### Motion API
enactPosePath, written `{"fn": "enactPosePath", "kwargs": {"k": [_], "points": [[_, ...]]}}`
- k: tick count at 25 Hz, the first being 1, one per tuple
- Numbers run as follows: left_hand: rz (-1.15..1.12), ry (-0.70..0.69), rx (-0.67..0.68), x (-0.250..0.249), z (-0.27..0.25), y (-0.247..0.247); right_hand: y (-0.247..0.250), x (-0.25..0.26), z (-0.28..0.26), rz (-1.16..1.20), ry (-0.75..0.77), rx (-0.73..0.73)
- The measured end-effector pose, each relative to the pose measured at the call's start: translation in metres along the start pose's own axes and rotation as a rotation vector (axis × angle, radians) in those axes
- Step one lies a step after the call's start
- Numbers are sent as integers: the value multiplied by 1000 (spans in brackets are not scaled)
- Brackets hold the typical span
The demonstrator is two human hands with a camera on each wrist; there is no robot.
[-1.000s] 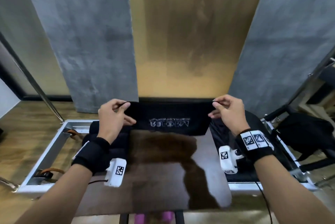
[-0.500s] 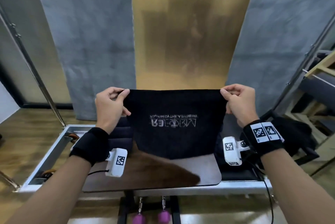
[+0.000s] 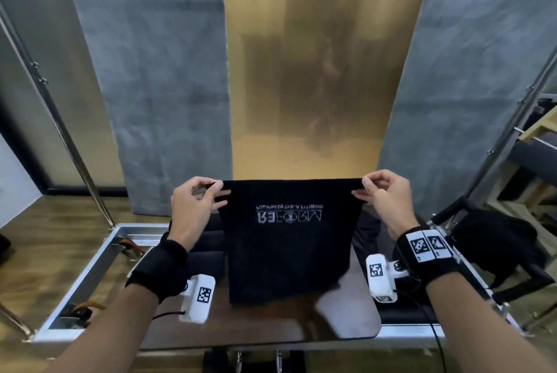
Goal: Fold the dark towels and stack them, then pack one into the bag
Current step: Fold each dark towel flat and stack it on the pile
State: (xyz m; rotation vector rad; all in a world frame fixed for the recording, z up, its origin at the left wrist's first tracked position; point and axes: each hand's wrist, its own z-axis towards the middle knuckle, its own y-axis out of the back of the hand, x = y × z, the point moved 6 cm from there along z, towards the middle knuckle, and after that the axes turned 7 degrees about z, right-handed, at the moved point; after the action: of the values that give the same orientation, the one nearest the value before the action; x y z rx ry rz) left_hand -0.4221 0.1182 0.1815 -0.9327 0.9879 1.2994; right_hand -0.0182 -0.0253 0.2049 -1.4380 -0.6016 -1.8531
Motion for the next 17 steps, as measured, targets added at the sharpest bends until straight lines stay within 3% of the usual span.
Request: {"fn": "enactPosePath", "kwargs": {"k": [5, 9, 14, 17], "points": [[-29, 8, -6, 21, -13, -3, 9, -22, -14, 73, -18, 6], [61, 182, 8, 91, -71, 4, 24, -88, -67, 87, -170, -9], [485, 479, 145, 184, -170, 16, 52, -196, -155, -269, -478, 22], [809, 498, 306, 203, -193, 17, 64, -225, -180, -421, -567, 80]]}}
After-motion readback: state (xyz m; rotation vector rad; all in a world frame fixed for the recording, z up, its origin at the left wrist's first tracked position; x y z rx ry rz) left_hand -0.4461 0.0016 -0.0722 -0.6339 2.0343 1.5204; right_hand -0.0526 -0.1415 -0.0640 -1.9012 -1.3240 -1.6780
